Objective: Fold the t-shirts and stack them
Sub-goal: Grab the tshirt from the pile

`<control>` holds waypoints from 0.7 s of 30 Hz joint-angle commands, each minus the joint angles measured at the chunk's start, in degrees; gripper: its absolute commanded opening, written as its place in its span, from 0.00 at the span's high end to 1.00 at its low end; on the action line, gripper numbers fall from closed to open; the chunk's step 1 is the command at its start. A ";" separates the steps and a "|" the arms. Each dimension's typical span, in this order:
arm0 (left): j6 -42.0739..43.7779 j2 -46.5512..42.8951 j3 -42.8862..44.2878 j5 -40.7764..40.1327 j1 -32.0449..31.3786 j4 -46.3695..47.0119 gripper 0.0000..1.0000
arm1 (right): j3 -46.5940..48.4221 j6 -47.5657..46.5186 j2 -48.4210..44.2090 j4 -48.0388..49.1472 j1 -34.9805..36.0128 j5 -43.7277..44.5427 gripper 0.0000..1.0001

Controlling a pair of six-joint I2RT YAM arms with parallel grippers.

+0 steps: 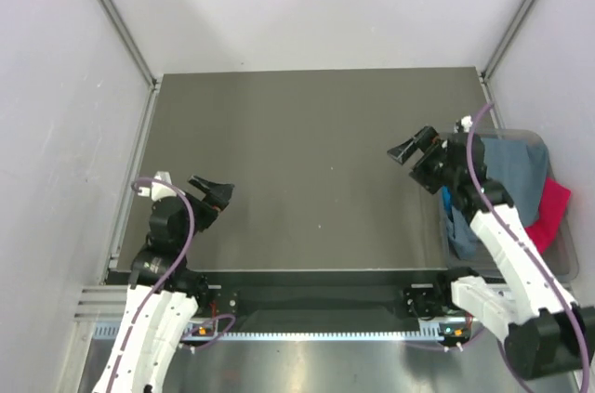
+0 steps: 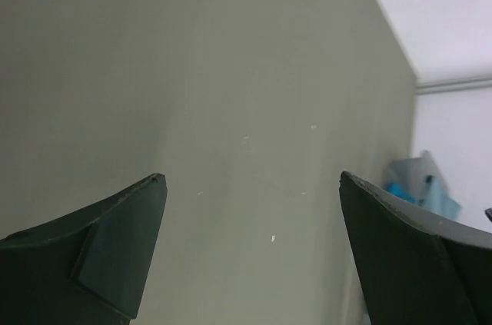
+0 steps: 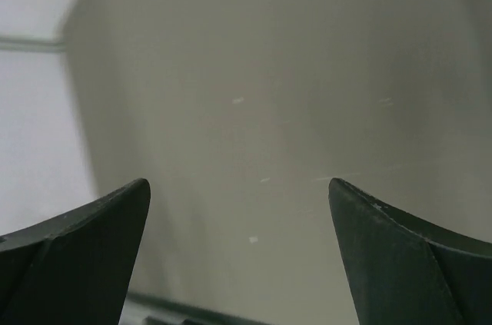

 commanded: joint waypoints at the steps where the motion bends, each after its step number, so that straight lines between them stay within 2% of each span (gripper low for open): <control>1: 5.24 6.53 10.58 -5.84 0.36 -12.01 0.01 | 10.60 -10.58 8.63 -18.52 -0.11 16.72 0.00; 3: 4.36 10.91 13.15 -8.50 0.44 -17.02 0.01 | 17.44 -11.82 13.13 -23.20 -2.03 22.28 0.00; 5: 6.10 13.39 15.71 -7.90 0.44 -17.83 0.01 | 23.33 -12.78 19.64 -26.73 -3.62 29.05 0.01; 6: 6.54 14.79 16.23 -6.94 0.36 -17.58 0.01 | 25.11 -14.61 21.66 -27.17 -4.93 30.99 0.09; 8: 7.51 15.07 15.89 -2.57 0.36 -15.21 0.01 | 28.98 -14.20 27.29 -30.58 -6.95 38.54 0.13; 11: 11.20 14.28 15.62 1.85 -0.69 -10.64 0.01 | 33.73 -19.36 33.62 -28.24 -12.13 40.58 0.20; 13: 14.87 14.46 16.50 4.13 -1.92 -9.67 0.01 | 37.68 -22.80 39.31 -27.79 -14.08 44.51 0.31; 16: 20.15 14.46 17.38 12.21 -2.72 -8.88 0.01 | 41.73 -24.64 44.77 -27.01 -15.22 48.40 0.45; 18: 24.01 14.19 17.56 20.18 -3.07 -7.38 0.01 | 42.27 -26.83 46.63 -23.77 -15.14 48.06 0.45; 21: 26.66 14.63 18.17 23.64 -3.25 -7.47 0.02 | 42.18 -29.04 50.23 -21.03 -15.23 45.77 0.34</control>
